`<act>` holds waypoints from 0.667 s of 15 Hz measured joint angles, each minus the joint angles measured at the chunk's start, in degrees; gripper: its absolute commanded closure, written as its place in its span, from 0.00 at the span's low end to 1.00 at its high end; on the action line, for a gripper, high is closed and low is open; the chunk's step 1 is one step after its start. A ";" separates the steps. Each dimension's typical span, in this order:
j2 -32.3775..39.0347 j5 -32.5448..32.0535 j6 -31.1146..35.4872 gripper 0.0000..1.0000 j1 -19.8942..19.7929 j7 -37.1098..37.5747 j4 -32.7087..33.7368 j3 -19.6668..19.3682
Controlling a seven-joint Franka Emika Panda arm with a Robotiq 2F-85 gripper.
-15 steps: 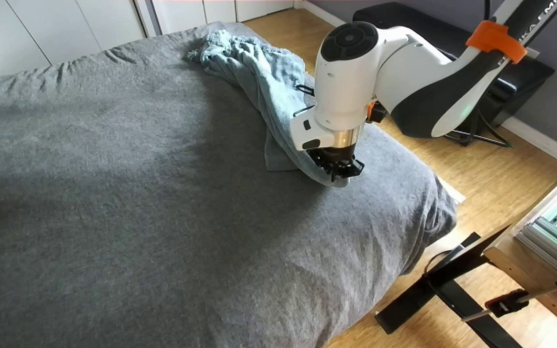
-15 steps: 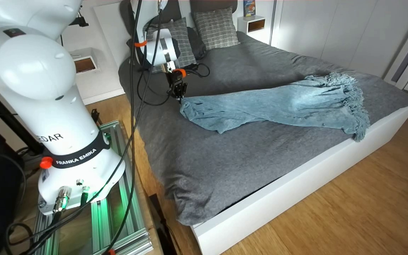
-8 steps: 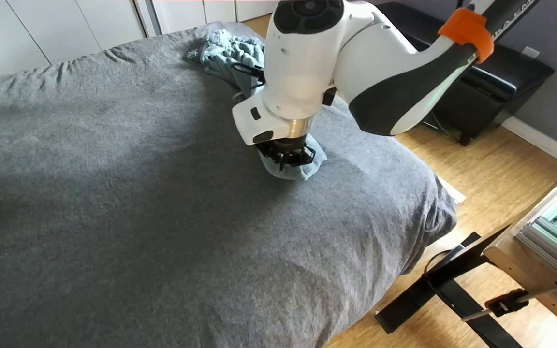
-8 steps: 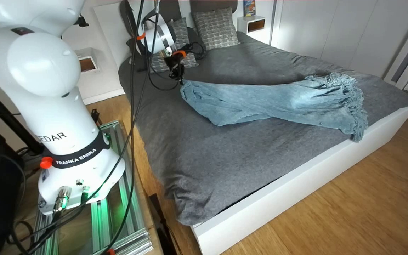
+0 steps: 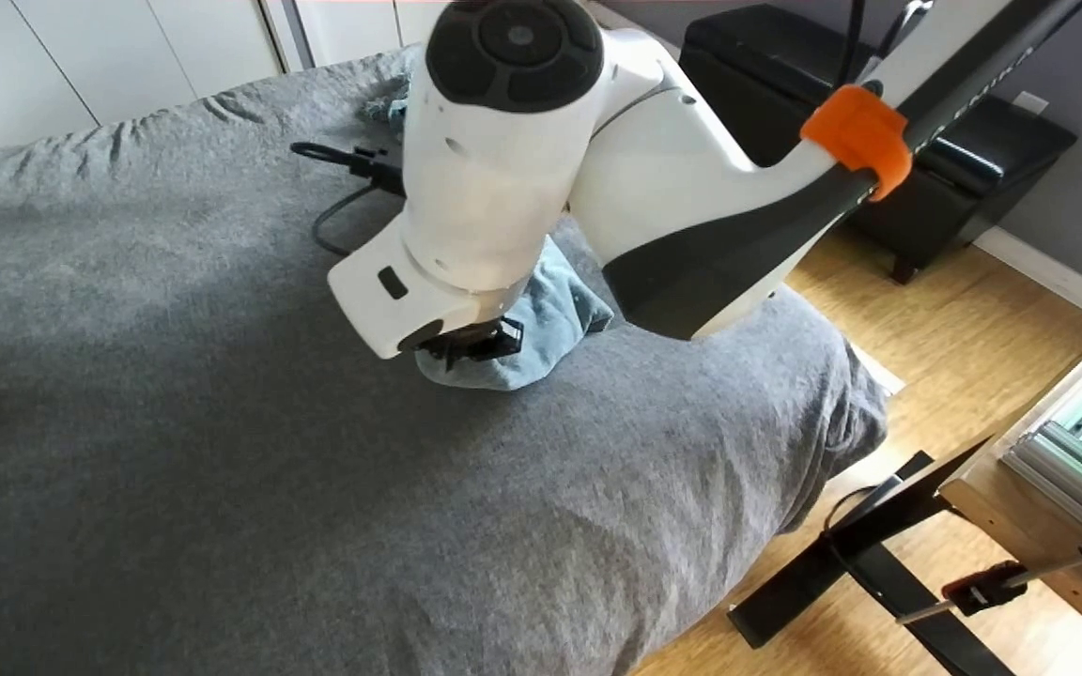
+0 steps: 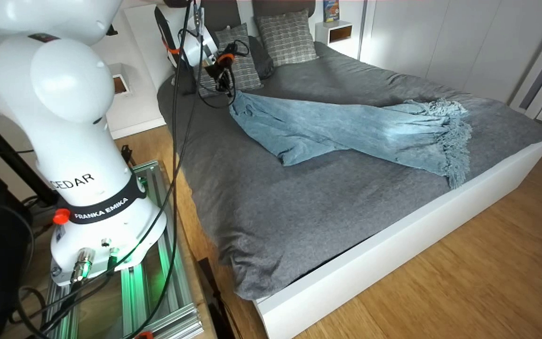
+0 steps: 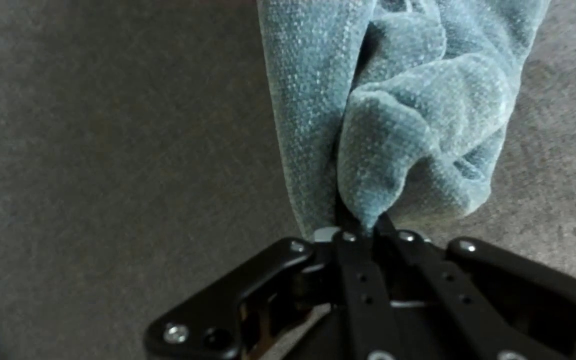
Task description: Pull the blue towel backward towards the bed centre
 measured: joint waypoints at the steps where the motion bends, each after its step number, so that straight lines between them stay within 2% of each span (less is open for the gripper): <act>1: 1.03 0.00 0.00 0.98 1.20 -1.61 1.96 0.00; 5: 4.77 0.05 0.04 0.98 5.20 -8.76 8.59 0.24; 10: 9.83 0.08 0.15 0.98 6.63 -18.94 15.39 3.46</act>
